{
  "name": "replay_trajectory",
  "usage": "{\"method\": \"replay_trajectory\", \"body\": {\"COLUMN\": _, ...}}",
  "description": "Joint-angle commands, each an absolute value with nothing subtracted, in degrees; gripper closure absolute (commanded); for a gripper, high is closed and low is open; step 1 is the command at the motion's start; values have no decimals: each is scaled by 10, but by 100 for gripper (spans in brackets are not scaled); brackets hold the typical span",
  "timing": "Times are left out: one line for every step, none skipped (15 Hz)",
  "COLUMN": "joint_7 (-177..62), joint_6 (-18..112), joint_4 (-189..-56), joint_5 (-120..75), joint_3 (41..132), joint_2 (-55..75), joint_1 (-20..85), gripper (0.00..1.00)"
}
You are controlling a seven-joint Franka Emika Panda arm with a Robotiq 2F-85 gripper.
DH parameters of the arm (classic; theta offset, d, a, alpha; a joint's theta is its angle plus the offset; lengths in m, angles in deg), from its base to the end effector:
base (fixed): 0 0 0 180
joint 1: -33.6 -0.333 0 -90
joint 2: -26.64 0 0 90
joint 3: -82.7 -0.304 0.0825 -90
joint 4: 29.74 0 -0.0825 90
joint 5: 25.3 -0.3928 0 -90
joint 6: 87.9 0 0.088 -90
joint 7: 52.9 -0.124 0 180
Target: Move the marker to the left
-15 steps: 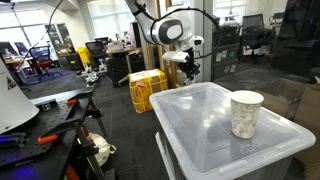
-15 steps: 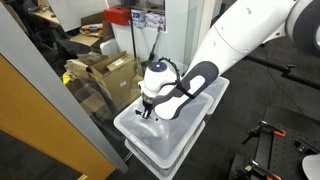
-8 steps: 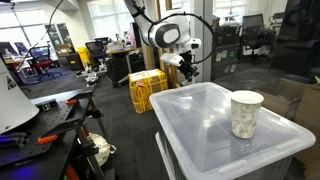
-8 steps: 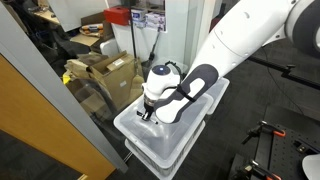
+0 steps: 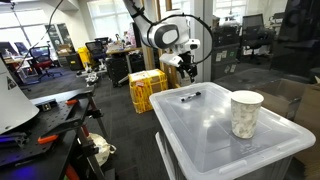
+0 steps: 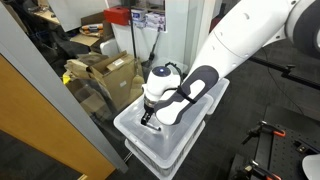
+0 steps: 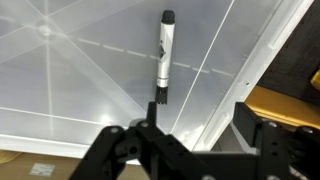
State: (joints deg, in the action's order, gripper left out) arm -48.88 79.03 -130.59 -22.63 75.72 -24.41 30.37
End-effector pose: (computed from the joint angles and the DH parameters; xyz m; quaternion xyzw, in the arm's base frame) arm 0.6545 0.1166 0.0592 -0.9835 -0.1159 -0.1322 0.0428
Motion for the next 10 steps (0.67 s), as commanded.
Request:
{"method": "replay_trajectory", "body": {"joint_7": -487, "joint_6": 790, "joint_4": -1304, "joint_5": -229, "joint_3": 759, "joint_2": -245, "joint_1": 301, "gripper": 15}}
{"method": "replay_trajectory", "body": {"joint_7": -487, "joint_6": 791, "joint_4": -1304, "joint_5": -229, "joint_3": 759, "joint_2": -245, "joint_1": 300, "gripper": 6}}
{"method": "replay_trajectory", "body": {"joint_7": -487, "joint_6": 792, "joint_4": -1304, "joint_5": -229, "joint_3": 759, "joint_2": -245, "joint_1": 299, "gripper": 0}}
{"method": "replay_trajectory", "body": {"joint_7": -487, "joint_6": 792, "joint_4": -1304, "joint_5": -229, "joint_3": 759, "joint_2": -245, "joint_1": 298, "gripper": 0}}
{"method": "replay_trajectory", "body": {"joint_7": -487, "joint_6": 792, "joint_4": -1304, "joint_5": -229, "joint_3": 759, "joint_2": -245, "joint_1": 298, "gripper": 0}}
{"method": "replay_trajectory", "body": {"joint_7": -487, "joint_6": 792, "joint_4": -1304, "joint_5": -229, "joint_3": 759, "joint_2": -245, "joint_1": 298, "gripper": 0}}
{"method": "replay_trajectory", "body": {"joint_7": -487, "joint_6": 792, "joint_4": -1304, "joint_5": -229, "joint_3": 759, "joint_2": -245, "joint_1": 298, "gripper": 0}}
{"method": "replay_trajectory", "body": {"joint_7": -487, "joint_6": 792, "joint_4": -1304, "joint_5": -229, "joint_3": 759, "joint_2": -245, "joint_1": 298, "gripper": 0}}
{"method": "replay_trajectory", "body": {"joint_7": -487, "joint_6": 792, "joint_4": -1304, "joint_5": -229, "joint_3": 759, "joint_2": -245, "joint_1": 298, "gripper": 0}}
{"method": "replay_trajectory", "body": {"joint_7": -487, "joint_6": 792, "joint_4": -1304, "joint_5": -229, "joint_3": 759, "joint_2": -245, "joint_1": 298, "gripper": 0}}
